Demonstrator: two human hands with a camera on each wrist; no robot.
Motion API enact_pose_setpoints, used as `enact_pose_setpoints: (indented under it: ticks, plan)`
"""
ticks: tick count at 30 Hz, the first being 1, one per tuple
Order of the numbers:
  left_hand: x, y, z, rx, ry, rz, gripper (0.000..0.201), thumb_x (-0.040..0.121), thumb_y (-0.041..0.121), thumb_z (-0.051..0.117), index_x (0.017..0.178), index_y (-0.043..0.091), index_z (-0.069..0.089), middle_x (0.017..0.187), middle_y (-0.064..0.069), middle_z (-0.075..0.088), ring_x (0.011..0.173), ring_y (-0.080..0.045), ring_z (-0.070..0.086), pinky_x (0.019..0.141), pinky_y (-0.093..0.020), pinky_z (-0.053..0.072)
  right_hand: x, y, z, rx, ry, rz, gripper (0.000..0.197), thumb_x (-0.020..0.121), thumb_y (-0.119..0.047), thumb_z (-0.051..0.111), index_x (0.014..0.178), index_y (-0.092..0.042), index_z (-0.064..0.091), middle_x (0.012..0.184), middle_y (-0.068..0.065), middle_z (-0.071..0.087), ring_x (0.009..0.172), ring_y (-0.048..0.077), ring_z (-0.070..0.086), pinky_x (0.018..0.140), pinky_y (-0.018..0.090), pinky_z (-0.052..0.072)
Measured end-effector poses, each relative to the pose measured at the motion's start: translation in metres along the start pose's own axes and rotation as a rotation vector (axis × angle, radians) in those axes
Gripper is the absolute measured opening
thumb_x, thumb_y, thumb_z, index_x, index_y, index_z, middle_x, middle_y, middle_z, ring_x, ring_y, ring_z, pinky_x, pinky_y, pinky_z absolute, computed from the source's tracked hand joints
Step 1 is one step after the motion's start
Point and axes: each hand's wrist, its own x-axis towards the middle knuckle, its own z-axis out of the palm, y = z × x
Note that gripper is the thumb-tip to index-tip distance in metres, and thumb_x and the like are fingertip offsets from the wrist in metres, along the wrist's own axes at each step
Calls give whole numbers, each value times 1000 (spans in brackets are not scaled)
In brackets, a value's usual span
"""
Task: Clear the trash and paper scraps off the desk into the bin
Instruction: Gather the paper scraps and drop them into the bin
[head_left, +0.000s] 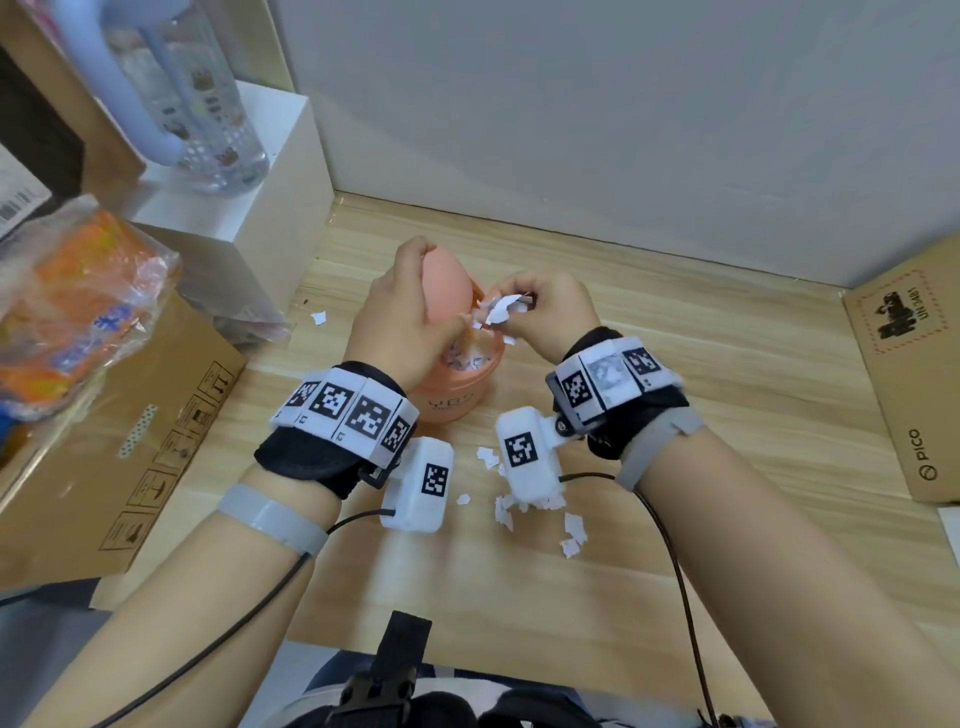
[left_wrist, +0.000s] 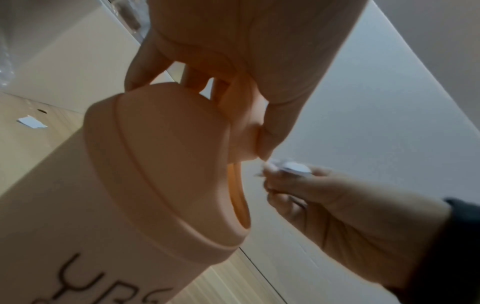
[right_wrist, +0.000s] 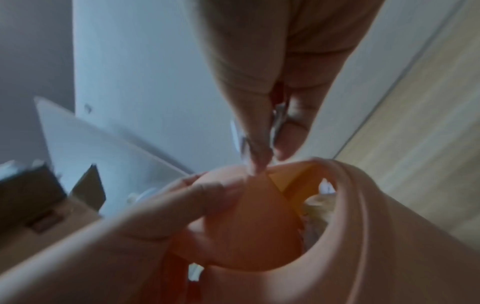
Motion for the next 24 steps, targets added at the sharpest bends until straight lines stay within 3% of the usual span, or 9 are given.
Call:
enact_pose_setpoints:
  ticks: [3, 6, 8, 10, 11, 13, 17, 20, 24]
  plan:
    - [1, -3, -2, -6, -33, 1, 72, 78, 25, 67, 137, 20, 26, 135, -11, 47, 121, -32, 46, 91, -37, 39, 6, -16, 4, -291, -128, 6, 19, 73, -17, 70, 90, -7, 71, 89, 11, 71, 83, 21, 61, 70, 28, 46]
    - [1, -6, -10, -115, -36, 25, 52, 89, 26, 52, 136, 18, 31, 137, -7, 45, 124, -25, 44, 94, -29, 35, 6, -24, 5, -334, -171, 12, 23, 74, -13, 69, 97, -10, 70, 95, 10, 71, 85, 19, 60, 74, 24, 44]
    - [5, -20, -16, -290, 44, -37, 35, 95, 32, 42, 128, 20, 41, 123, -1, 51, 116, -18, 49, 93, -26, 36, 6, -27, 7, -352, -220, 4, 23, 75, -10, 66, 97, -10, 71, 95, 10, 71, 88, 20, 62, 77, 27, 47]
    - [16, -49, -19, -402, 153, -164, 25, 95, 35, 41, 116, 24, 49, 108, 1, 56, 107, -21, 57, 96, -37, 44, 6, -29, 11, -375, -257, -2, 19, 77, -9, 62, 94, -9, 72, 93, 12, 72, 89, 22, 62, 76, 28, 47]
    - [23, -66, -20, -378, 176, -234, 22, 93, 31, 44, 112, 23, 51, 106, -1, 58, 106, -24, 59, 97, -41, 45, 5, -29, 13, -383, -253, -6, 18, 78, -9, 61, 92, -9, 72, 92, 12, 72, 90, 24, 63, 76, 28, 47]
    - [36, -100, -17, -187, 139, -332, 25, 90, 19, 49, 115, 15, 55, 115, -6, 61, 111, -27, 58, 100, -38, 43, 5, -26, 15, -364, -219, 0, 18, 79, -10, 61, 93, -10, 73, 93, 12, 73, 91, 23, 64, 77, 28, 49]
    - [56, -147, -8, 117, 24, -401, 38, 88, 12, 53, 125, 9, 51, 130, -12, 56, 118, -29, 53, 100, -36, 39, 3, -22, 17, -327, -177, 0, 18, 79, -9, 60, 92, -8, 73, 91, 14, 74, 90, 25, 66, 85, 37, 52]
    - [76, -160, -4, 194, 54, -401, 37, 82, 8, 55, 119, 7, 56, 125, -17, 54, 112, -33, 53, 98, -37, 40, -1, -18, 19, -310, -159, -10, 16, 79, -12, 61, 88, -9, 73, 86, 13, 74, 87, 25, 66, 83, 42, 52]
    - [91, -166, 0, 188, 84, -481, 22, 84, 3, 55, 105, 4, 62, 114, -17, 62, 107, -32, 57, 93, -34, 41, -6, -17, 18, -283, -163, -12, 18, 79, -15, 63, 93, -14, 73, 89, 8, 75, 88, 20, 66, 84, 37, 52]
